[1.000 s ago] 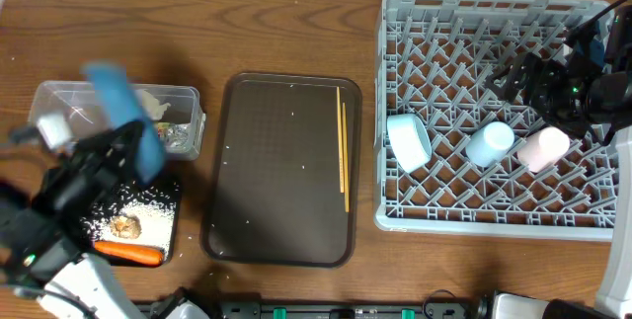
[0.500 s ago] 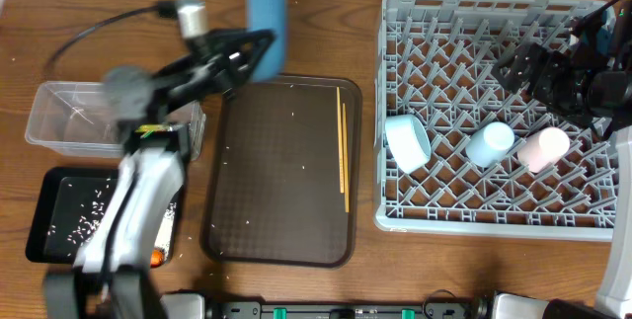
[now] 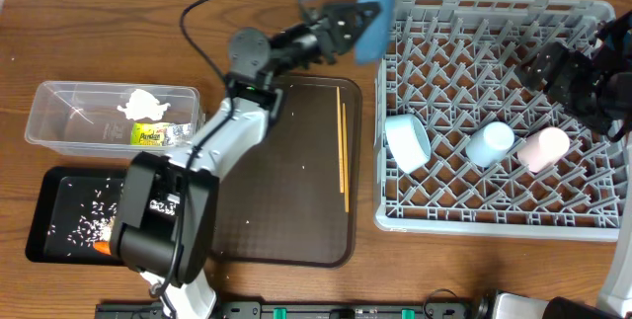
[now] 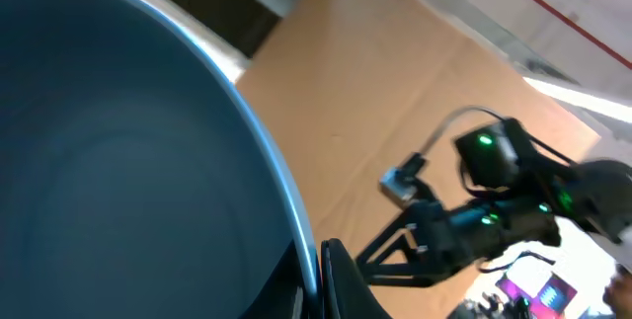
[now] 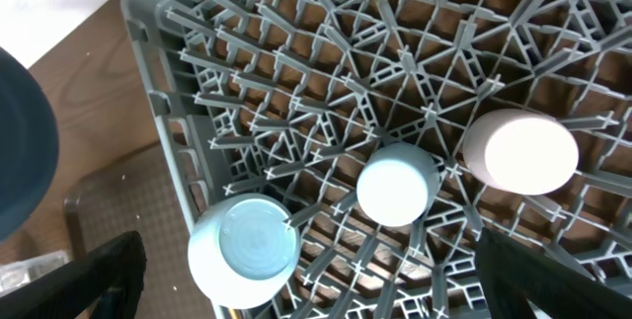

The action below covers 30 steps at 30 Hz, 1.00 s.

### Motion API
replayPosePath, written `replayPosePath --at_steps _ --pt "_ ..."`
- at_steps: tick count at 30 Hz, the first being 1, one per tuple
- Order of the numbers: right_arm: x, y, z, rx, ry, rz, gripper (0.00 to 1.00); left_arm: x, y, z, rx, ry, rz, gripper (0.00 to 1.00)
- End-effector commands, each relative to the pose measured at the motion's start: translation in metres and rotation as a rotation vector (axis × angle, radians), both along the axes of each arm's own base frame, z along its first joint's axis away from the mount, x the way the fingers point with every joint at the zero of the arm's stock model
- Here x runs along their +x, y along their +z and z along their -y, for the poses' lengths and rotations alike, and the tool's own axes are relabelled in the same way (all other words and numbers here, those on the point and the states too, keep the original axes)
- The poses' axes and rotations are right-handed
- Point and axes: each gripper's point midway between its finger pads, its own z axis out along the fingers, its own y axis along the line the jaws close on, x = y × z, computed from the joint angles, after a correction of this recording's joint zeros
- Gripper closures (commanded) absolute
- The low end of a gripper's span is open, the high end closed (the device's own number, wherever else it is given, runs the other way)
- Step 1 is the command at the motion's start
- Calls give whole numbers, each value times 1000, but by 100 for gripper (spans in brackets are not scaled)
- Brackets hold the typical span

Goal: Sort waste into correct bins and load items into the dishwasher rack
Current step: 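Raise the blue plate with the left gripper toward the dish rack, then lower the plate upright into the rack's left edge and release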

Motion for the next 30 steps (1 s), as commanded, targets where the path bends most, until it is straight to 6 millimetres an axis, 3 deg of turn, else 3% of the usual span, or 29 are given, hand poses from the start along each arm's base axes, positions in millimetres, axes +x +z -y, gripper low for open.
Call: replayPosePath --at_steps 1,5,11,20,30 --pt "-1 0 7 -3 -32 -2 1 -6 15 21 -20 30 72 94" --pt "-2 0 13 -5 -69 -7 1 -5 -5 47 -30 33 8 94" --pt "-3 -1 18 -8 -95 -13 1 -7 -27 69 -93 -1 -55 94" --pt "-8 -4 17 -2 -94 -37 1 13 -64 76 -153 9 -190 94" --pt "-12 -6 19 -18 -101 -58 1 27 -79 73 -172 57 -247 94"
